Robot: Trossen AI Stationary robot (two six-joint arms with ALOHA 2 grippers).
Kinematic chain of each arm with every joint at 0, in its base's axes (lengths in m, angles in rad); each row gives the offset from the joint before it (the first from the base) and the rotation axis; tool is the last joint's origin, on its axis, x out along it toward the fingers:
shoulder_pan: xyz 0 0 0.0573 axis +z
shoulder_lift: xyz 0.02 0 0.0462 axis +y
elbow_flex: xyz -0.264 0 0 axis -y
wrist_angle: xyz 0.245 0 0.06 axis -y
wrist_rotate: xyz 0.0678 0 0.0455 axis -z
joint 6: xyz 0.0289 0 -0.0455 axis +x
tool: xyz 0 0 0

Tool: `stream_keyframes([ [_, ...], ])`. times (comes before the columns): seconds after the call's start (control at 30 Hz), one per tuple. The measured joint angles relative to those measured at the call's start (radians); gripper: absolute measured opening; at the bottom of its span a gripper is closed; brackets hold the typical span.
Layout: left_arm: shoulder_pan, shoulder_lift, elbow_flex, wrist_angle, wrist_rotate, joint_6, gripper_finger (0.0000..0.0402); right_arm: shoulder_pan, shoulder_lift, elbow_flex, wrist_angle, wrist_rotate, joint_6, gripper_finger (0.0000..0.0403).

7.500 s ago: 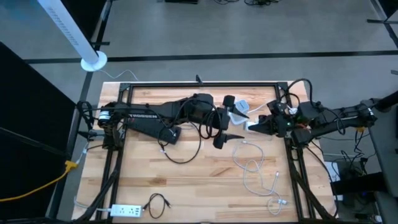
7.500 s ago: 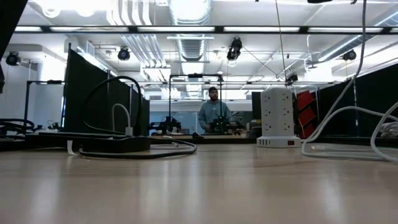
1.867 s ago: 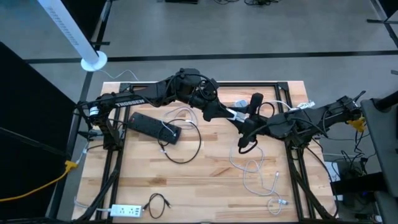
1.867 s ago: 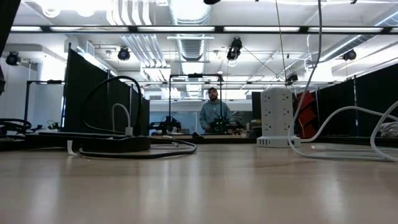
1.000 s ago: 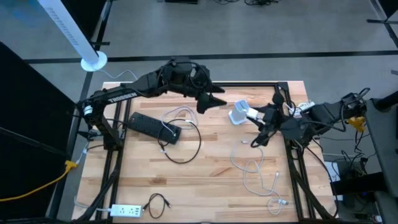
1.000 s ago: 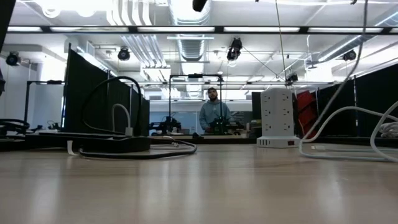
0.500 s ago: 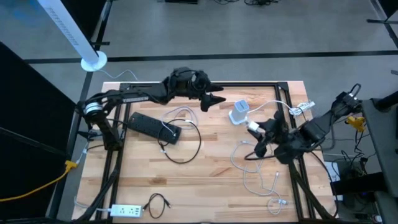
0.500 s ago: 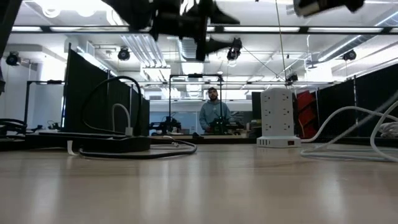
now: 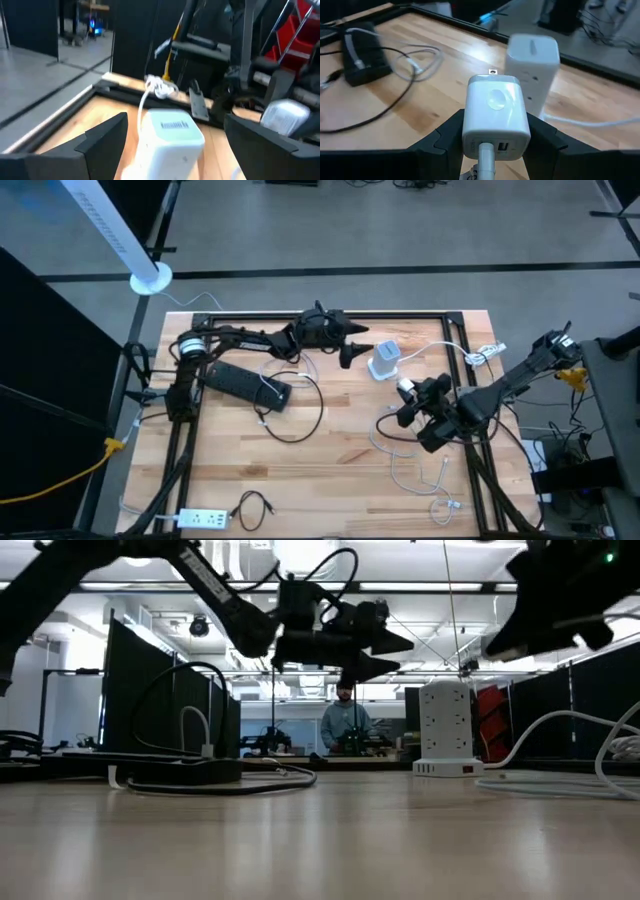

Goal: Insert USB
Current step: Insert the white charger adapter into the top white outlet extension

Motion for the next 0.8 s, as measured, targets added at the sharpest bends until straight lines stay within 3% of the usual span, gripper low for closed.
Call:
stream_keyframes([
  [0.3, -0.003, 0.147, 0.185, -0.039, 0.152, 0.094, 0.0314, -0.153, 0.001, -0.144, 0.202, -0.004, -0.032, 0.0142],
  [0.53, -0.003, 0.161, 0.191, -0.148, 0.195, 0.227, 0.0314, -0.295, 0.001, -0.218, 0.533, -0.101, -0.378, 0.0142],
  [0.8, -0.004, 0.158, 0.181, -0.161, 0.227, 0.320, 0.0314, -0.374, -0.009, -0.228, 0.582, -0.106, -0.479, 0.0142],
])
